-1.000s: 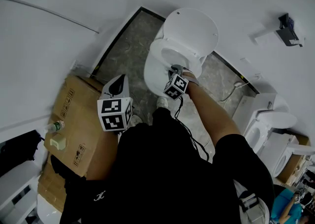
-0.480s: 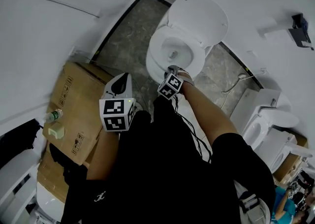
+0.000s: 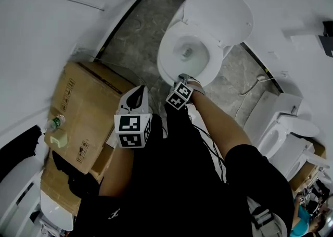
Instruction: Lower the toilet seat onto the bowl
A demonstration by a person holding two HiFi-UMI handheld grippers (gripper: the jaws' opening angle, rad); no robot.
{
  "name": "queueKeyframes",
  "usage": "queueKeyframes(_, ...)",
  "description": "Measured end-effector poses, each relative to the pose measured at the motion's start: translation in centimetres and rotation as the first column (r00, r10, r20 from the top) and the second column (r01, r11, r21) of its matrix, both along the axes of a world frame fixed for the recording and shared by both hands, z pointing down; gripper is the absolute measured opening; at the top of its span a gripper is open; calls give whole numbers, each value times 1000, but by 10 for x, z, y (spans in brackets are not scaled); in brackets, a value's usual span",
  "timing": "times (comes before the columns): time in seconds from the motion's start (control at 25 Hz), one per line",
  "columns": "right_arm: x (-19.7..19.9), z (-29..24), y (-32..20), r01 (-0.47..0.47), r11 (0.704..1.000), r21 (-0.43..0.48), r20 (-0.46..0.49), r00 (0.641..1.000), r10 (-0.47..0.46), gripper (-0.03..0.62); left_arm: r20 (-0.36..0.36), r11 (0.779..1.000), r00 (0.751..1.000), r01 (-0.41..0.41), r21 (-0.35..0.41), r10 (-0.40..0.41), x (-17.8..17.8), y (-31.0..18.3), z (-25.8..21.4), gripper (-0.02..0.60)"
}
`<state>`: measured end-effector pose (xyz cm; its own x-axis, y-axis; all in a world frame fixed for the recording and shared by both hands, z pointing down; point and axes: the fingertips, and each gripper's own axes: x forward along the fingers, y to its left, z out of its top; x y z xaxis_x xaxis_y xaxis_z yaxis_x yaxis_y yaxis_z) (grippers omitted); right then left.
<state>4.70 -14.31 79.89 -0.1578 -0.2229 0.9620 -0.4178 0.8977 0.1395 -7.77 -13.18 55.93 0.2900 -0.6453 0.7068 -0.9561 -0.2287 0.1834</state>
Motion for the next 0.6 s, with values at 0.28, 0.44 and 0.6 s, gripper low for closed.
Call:
queueKeyframes(0.28, -6, 41, 12, -20, 998, -60, -2, 1000, 19, 183, -17, 999, 1000, 14, -42, -15, -5, -3, 36, 9)
queueKeyframes(0.44, -10, 69, 20, -25, 995, -97, -9, 1000, 24, 189, -16, 999, 1000, -1, -53, 0, -8, -7, 54, 9)
queueKeyframes(0.6, -12, 95, 24, -23, 995, -94, -13, 1000, 22, 192, -15, 997, 1000, -22, -73, 21, -9, -9, 75, 9)
